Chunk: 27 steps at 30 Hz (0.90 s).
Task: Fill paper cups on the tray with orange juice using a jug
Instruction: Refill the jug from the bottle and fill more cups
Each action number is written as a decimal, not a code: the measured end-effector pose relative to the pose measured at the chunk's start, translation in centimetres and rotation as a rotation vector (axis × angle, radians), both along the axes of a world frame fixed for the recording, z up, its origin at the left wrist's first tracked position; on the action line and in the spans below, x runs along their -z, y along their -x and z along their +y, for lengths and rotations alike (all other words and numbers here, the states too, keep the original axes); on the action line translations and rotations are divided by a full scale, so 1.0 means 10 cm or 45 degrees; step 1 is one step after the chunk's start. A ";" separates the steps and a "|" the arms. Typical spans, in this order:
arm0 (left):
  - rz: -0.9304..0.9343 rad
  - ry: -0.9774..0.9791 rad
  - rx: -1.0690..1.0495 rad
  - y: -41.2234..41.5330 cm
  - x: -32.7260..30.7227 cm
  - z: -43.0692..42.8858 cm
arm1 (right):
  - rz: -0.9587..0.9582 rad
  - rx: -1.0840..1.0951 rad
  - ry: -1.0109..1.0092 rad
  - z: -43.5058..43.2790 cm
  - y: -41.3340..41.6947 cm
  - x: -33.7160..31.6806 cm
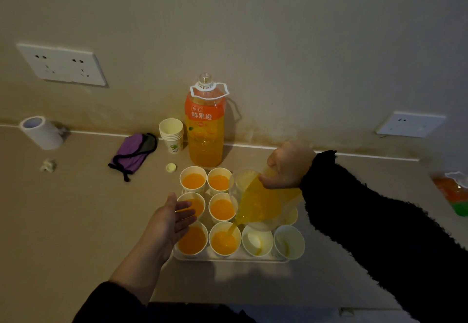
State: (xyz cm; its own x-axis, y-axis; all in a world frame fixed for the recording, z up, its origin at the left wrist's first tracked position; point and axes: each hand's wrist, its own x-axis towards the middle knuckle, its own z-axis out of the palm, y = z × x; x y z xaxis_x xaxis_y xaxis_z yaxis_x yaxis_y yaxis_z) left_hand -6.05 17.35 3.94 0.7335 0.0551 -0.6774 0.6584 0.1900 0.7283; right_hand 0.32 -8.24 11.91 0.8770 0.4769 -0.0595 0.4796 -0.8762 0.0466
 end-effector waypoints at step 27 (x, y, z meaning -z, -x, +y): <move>-0.023 0.013 -0.006 -0.01 -0.04 0.00 | 0.039 -0.022 0.115 0.08 0.01 -0.02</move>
